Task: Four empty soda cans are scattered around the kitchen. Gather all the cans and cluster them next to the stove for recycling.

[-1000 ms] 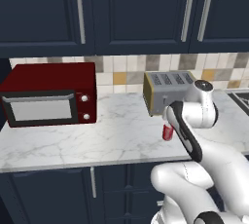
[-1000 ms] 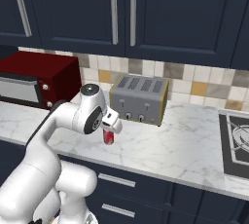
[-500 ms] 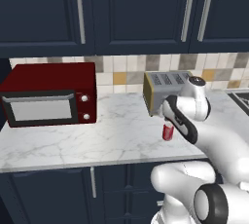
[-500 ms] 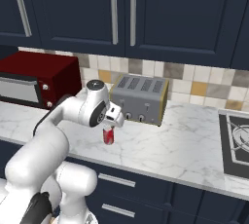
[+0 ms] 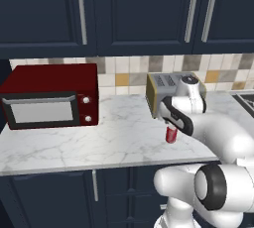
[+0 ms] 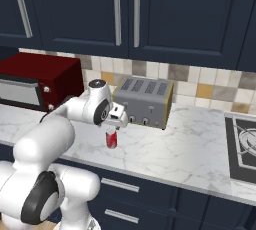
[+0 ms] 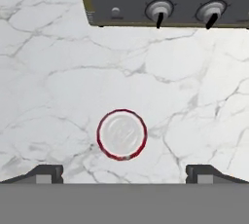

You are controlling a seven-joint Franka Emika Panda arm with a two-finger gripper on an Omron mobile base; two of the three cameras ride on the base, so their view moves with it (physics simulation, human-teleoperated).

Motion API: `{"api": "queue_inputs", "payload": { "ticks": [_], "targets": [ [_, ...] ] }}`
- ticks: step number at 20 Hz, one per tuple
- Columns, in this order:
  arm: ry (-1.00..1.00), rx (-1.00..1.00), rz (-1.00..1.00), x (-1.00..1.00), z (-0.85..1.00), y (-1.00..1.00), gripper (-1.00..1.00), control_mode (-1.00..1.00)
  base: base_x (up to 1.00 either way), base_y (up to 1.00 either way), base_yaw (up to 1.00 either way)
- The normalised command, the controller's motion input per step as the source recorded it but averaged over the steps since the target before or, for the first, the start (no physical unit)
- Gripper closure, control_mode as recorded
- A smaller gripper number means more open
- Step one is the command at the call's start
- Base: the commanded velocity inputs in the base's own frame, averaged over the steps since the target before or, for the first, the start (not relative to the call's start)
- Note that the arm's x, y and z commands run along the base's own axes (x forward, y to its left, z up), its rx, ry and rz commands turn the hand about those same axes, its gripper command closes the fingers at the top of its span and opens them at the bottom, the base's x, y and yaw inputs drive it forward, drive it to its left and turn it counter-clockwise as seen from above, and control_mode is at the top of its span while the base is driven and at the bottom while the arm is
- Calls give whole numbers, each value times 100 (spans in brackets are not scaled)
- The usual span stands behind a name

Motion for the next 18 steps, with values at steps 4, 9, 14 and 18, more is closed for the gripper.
{"api": "queue_inputs", "payload": {
  "ticks": [4, 9, 14, 18],
  "targets": [
    [5, -4, 7, 9, -24, 0, -100, -100, 0, 0, 0],
    [1, 0, 9, 9, -20, 0, -100, -100, 0, 0, 0],
    [4, 0, 8, 0, -16, 0, -100, -100, 0, 0, 0],
    [3, 0, 7, 0, -16, 0, -100, -100, 0, 0, 0]
  ]
}}
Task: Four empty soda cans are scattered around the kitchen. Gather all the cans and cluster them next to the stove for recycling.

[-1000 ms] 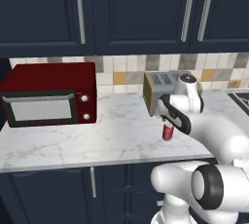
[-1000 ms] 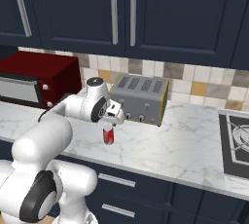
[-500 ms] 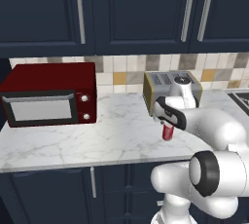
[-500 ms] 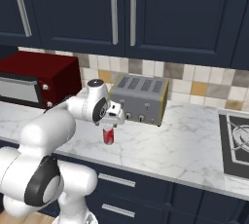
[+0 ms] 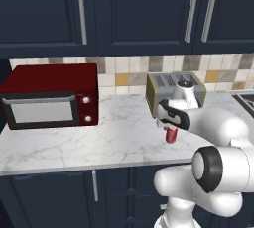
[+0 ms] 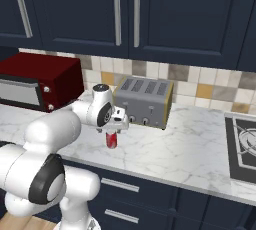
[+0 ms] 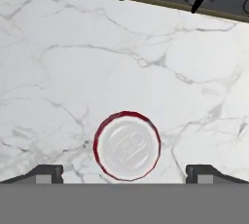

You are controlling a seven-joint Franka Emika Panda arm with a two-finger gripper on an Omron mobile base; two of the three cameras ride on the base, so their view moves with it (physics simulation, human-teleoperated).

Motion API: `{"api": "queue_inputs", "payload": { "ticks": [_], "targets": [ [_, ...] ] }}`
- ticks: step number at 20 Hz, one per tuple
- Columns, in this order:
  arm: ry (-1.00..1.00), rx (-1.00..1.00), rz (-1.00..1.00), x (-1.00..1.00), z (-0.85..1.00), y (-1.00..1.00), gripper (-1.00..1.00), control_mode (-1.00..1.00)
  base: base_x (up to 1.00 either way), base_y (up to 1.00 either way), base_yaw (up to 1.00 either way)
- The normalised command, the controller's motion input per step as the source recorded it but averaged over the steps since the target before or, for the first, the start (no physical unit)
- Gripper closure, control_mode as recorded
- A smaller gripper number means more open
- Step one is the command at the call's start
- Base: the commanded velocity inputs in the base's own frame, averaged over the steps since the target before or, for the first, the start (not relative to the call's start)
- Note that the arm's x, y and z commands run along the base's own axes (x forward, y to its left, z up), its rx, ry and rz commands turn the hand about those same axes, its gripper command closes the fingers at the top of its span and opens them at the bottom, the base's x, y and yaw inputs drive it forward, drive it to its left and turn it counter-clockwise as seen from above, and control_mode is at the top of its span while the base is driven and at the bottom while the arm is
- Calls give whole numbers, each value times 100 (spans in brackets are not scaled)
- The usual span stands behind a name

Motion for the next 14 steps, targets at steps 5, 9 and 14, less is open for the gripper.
{"api": "queue_inputs", "payload": {
  "ticks": [5, 9, 14],
  "targets": [
    [1, 0, 7, 3, -14, 0, -100, -100, 0, 0, 0],
    [0, 0, 9, 8, -9, -1, -100, -100, 0, 0, 0],
    [1, 0, 8, 2, -7, -1, -100, -100, 0, 0, 0]
  ]
}}
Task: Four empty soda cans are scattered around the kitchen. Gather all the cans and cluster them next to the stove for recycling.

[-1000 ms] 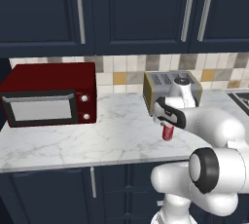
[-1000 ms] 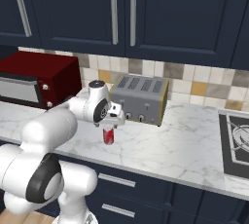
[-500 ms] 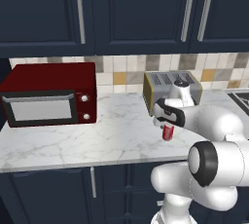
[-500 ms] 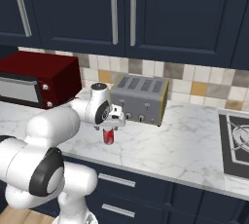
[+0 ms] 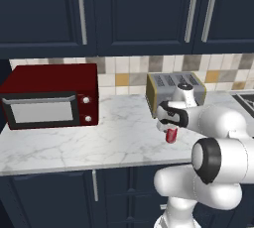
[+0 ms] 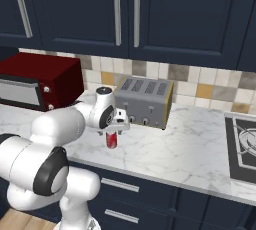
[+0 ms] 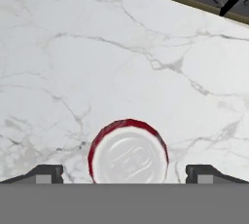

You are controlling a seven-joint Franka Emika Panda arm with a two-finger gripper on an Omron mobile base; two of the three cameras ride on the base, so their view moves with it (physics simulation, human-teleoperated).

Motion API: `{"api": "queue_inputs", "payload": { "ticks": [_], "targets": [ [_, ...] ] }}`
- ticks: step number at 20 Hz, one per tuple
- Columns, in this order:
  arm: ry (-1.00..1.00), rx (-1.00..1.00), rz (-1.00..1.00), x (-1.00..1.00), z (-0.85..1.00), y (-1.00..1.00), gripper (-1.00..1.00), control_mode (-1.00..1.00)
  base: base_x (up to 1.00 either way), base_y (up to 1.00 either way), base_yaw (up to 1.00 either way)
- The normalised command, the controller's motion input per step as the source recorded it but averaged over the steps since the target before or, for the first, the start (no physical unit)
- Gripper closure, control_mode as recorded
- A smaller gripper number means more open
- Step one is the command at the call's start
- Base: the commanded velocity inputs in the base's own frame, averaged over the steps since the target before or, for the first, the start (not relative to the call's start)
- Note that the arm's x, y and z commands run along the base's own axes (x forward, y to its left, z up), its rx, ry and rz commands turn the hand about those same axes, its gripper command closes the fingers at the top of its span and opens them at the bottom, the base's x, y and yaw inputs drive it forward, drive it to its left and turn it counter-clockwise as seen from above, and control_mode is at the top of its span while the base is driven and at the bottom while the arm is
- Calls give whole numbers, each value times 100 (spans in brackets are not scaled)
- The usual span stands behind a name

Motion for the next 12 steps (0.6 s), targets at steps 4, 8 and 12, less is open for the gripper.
{"api": "queue_inputs", "payload": {
  "ticks": [4, 8, 12],
  "targets": [
    [0, 0, 7, 3, -8, 0, -100, -100, 0, 0, 0],
    [0, 0, 5, 3, -6, 0, -100, -100, 0, 0, 0],
    [0, 0, 4, 2, -6, 0, -100, -100, 0, 0, 0]
  ]
}}
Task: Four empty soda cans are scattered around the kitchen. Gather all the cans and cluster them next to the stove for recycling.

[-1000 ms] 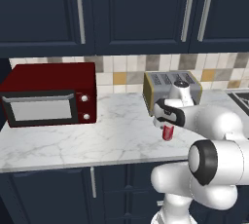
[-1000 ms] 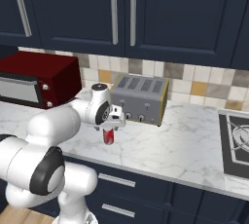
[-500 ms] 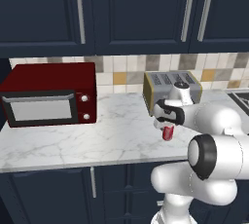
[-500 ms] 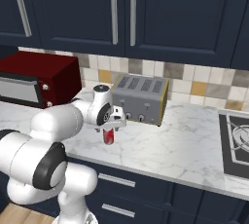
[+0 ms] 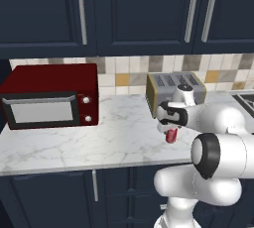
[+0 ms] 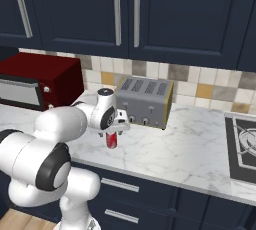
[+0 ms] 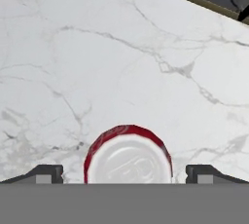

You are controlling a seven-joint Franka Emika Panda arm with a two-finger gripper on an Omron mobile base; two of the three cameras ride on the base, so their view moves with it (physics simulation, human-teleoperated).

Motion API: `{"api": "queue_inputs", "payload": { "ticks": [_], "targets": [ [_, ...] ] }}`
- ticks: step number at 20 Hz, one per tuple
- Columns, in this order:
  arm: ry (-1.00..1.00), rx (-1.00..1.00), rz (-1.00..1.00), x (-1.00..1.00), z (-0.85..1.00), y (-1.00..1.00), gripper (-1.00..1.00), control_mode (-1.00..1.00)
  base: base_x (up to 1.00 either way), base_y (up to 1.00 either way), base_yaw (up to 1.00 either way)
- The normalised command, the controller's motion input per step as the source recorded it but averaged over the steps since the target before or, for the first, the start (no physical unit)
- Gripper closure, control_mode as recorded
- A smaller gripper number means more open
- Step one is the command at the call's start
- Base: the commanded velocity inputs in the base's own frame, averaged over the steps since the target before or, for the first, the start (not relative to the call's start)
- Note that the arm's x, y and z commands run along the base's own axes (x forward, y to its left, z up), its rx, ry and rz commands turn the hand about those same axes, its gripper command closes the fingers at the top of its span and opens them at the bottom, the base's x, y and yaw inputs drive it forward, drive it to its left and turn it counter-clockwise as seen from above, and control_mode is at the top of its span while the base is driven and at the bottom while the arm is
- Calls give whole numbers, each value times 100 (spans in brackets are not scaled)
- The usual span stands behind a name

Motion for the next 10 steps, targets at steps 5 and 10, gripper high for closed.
{"api": "queue_inputs", "payload": {
  "ticks": [5, 10],
  "targets": [
    [0, 0, 1, 1, -8, 0, -100, -100, 0, 0, 0],
    [0, 0, 0, 0, -8, 0, -100, -100, 0, 0, 0]
  ]
}}
